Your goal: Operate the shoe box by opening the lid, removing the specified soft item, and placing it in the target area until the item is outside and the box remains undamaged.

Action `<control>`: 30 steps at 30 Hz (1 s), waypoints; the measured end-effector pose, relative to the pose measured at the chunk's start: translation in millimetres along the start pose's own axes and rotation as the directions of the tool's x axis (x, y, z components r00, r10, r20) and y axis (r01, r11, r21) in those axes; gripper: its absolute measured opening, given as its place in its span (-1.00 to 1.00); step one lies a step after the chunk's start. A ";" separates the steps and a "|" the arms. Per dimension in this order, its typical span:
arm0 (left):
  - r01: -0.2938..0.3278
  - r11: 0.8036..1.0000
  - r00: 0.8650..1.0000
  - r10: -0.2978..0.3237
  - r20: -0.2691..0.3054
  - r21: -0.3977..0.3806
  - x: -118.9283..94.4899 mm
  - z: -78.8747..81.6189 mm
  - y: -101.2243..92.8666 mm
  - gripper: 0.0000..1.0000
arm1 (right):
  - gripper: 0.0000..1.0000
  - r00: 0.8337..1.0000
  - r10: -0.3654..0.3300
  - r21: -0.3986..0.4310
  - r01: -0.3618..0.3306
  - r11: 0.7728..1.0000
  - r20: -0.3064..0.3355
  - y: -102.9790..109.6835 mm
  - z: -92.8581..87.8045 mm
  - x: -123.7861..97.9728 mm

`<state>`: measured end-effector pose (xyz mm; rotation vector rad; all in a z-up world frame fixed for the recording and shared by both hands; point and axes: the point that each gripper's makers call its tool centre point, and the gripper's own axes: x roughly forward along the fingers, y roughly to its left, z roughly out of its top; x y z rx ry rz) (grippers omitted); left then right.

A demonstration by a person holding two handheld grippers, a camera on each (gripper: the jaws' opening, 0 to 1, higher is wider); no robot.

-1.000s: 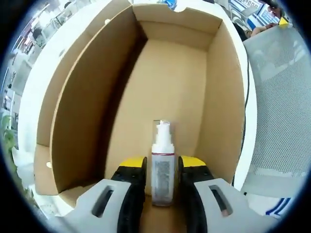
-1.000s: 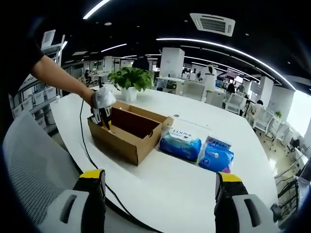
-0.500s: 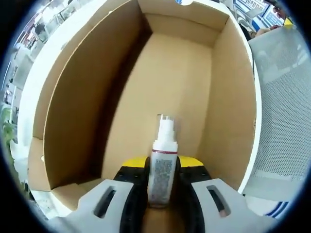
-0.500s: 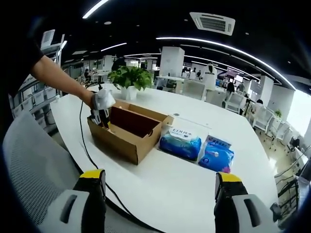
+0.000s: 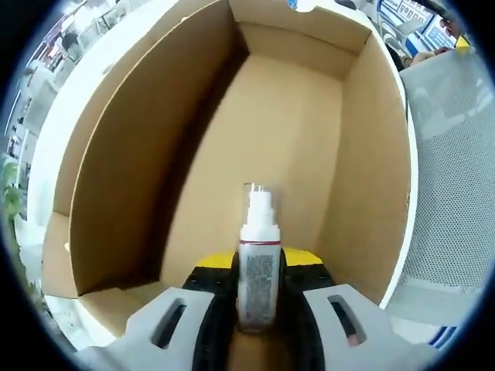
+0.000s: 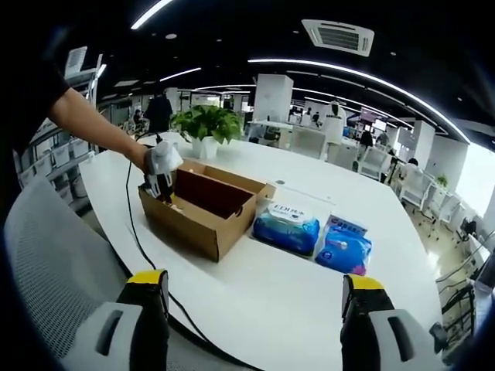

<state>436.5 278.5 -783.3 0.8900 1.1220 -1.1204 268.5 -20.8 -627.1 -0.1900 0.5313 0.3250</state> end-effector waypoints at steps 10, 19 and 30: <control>0.000 1.000 1.000 0.000 -0.006 -0.009 -8.3 1.5 2.1 -0.61 | 0.84 1.000 0.001 0.000 -0.001 1.000 0.003 0.2 1.3 0.6; -0.015 1.000 1.000 0.015 0.020 0.004 -21.8 7.9 7.3 -0.61 | 0.85 1.000 -0.004 0.009 0.004 1.000 0.010 -0.9 2.7 0.8; -0.035 0.999 0.997 0.033 0.067 0.038 -37.3 21.4 6.5 -0.61 | 0.85 1.000 0.005 0.027 -0.005 1.000 0.017 1.1 3.5 0.4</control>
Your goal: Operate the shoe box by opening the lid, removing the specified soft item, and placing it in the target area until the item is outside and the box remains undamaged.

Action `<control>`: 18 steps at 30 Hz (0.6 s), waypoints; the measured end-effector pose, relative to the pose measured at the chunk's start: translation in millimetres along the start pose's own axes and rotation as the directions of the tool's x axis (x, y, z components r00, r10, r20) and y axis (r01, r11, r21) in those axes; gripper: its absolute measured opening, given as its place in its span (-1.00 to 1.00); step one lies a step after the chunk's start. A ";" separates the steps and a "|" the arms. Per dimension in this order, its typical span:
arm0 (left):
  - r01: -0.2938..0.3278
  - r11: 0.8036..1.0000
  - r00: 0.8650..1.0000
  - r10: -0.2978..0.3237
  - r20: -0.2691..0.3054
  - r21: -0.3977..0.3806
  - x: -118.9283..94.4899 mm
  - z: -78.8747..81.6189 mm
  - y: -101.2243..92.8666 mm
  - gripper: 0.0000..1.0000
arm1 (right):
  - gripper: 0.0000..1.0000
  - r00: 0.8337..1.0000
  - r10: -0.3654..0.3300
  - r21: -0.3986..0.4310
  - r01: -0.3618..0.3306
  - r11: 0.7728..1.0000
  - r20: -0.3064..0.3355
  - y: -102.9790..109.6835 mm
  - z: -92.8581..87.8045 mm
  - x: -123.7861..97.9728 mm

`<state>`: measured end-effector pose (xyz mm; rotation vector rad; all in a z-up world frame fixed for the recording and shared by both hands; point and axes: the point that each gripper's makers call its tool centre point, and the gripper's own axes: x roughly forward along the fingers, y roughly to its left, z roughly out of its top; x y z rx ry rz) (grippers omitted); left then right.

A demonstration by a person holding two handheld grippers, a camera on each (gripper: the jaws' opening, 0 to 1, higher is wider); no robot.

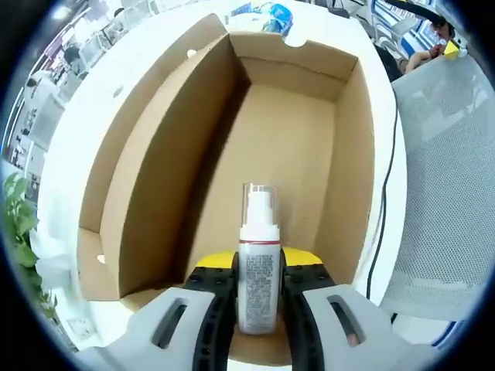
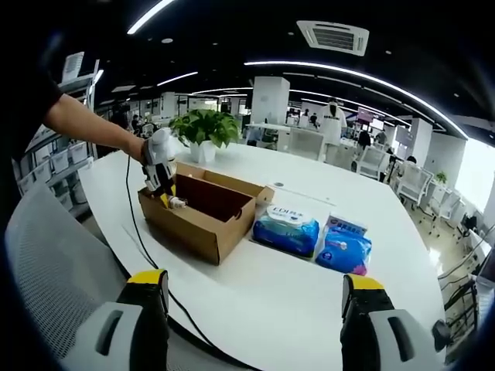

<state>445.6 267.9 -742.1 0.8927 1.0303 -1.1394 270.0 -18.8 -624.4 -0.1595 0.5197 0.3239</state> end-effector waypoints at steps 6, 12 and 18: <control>-0.002 1.000 1.000 0.002 0.016 0.029 -9.4 7.0 -5.7 -0.61 | 0.85 1.000 0.008 0.010 -0.008 1.000 0.008 1.1 1.1 -0.5; -0.012 0.999 0.999 0.010 0.043 0.047 -20.6 14.5 -9.3 -0.61 | 0.85 1.000 0.026 0.006 -0.026 1.000 0.013 4.3 1.9 -0.4; -0.042 0.995 0.996 0.034 0.083 0.091 -34.1 24.3 -16.4 -0.61 | 0.85 0.999 0.038 0.005 -0.038 0.999 0.032 6.1 4.6 -0.7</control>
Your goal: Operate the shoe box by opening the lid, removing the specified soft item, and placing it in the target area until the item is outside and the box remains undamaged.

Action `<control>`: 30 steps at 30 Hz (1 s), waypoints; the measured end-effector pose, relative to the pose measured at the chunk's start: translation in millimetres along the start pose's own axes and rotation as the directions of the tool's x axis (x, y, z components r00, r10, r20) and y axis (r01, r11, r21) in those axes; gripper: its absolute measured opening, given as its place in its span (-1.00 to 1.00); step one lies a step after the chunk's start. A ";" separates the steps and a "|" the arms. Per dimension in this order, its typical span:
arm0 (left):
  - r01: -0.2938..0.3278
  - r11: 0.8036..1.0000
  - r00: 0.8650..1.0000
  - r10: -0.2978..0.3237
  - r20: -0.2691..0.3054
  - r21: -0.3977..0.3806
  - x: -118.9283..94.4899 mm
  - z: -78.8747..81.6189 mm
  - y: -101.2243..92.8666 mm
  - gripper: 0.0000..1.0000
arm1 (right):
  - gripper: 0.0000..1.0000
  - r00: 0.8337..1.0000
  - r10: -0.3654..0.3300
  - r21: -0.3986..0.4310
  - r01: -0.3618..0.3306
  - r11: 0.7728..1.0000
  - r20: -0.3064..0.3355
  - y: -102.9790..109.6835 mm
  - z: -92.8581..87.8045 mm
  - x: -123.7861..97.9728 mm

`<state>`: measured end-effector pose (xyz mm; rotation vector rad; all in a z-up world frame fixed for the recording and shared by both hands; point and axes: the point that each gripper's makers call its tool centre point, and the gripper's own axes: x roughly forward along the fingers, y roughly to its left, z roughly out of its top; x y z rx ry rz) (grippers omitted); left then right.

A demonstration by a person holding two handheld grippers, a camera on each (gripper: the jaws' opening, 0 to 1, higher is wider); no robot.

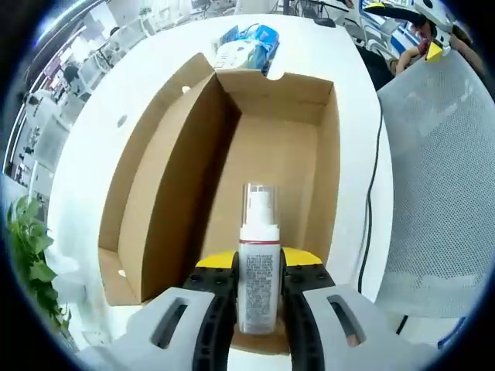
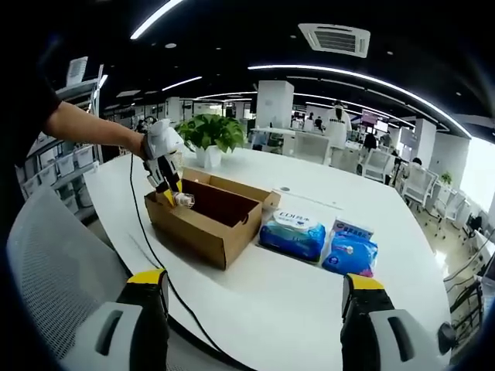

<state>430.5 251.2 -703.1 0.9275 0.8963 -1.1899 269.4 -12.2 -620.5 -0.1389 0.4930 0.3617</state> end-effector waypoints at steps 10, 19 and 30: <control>-0.017 0.999 0.998 0.015 0.056 0.033 -22.8 14.6 -3.2 -0.61 | 0.85 0.999 0.035 -0.029 -0.034 0.999 0.019 6.9 4.3 -1.5; -0.019 0.998 0.995 0.013 0.101 0.056 -43.7 27.9 -19.7 -0.61 | 0.77 0.994 0.104 -0.090 -0.102 0.991 0.022 21.5 14.0 -4.8; -0.040 0.995 0.986 0.023 0.166 0.097 -62.5 48.0 -36.5 -0.61 | 0.66 0.985 0.171 -0.171 -0.170 0.970 -0.014 44.1 26.3 -7.3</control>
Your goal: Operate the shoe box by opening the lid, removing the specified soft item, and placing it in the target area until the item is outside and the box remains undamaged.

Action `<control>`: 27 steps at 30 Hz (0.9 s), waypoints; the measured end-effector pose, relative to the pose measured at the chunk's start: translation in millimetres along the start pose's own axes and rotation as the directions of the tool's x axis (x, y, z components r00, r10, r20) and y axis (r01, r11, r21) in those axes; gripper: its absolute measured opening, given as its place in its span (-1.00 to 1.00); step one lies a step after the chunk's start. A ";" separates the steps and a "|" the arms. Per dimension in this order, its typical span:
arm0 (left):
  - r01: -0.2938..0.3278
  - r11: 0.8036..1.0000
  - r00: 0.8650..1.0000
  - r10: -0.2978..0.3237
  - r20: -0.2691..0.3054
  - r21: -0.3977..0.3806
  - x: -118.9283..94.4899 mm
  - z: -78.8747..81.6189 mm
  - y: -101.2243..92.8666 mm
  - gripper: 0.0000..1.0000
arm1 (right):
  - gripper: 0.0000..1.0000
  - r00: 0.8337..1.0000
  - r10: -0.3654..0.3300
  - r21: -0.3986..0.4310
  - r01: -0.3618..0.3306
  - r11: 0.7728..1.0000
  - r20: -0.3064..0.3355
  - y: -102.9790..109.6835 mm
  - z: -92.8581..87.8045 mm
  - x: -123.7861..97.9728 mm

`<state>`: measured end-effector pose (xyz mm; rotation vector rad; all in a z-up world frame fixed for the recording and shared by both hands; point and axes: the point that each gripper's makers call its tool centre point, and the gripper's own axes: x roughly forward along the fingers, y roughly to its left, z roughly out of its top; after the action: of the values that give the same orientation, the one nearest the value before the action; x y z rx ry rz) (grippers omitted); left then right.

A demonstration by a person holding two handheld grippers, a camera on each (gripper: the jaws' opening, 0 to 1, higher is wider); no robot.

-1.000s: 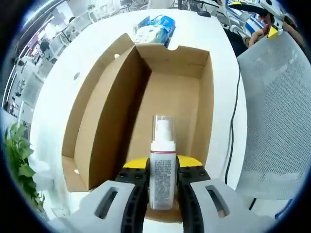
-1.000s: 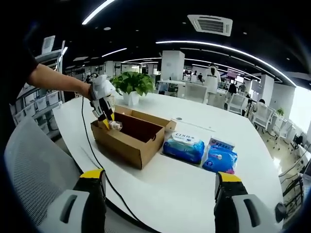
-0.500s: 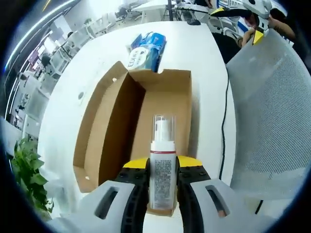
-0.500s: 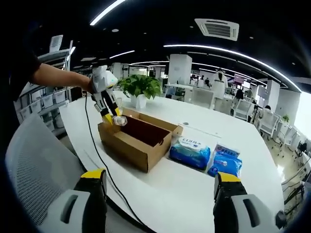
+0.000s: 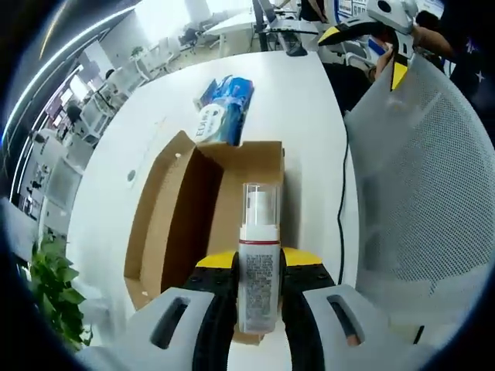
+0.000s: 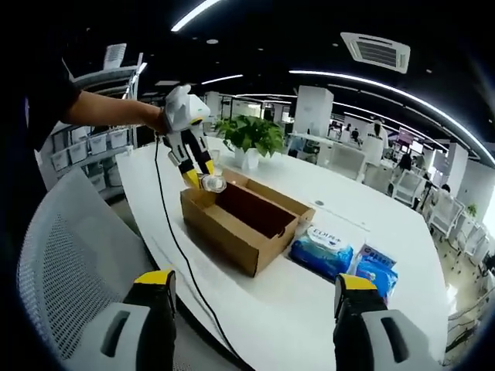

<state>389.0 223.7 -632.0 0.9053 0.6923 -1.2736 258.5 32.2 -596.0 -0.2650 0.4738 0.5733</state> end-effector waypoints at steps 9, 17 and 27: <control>0.002 1.000 0.999 -0.003 0.050 0.019 -9.0 18.8 -10.9 -0.61 | 0.67 0.999 0.027 -0.023 -0.026 0.999 0.023 9.8 16.9 5.8; 0.001 0.999 0.995 -0.006 0.097 0.045 -16.8 37.2 -18.5 -0.61 | 0.55 0.997 0.057 -0.046 -0.055 0.997 0.045 20.1 29.5 13.4; 0.027 0.997 0.990 -0.037 0.139 0.068 -19.9 53.2 -27.5 -0.61 | 0.33 0.992 0.092 -0.060 -0.086 0.994 0.092 29.3 50.0 18.7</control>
<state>355.9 186.0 -593.7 0.8521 0.5587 -1.3815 273.1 82.8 -565.5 -0.2697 0.3800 0.6839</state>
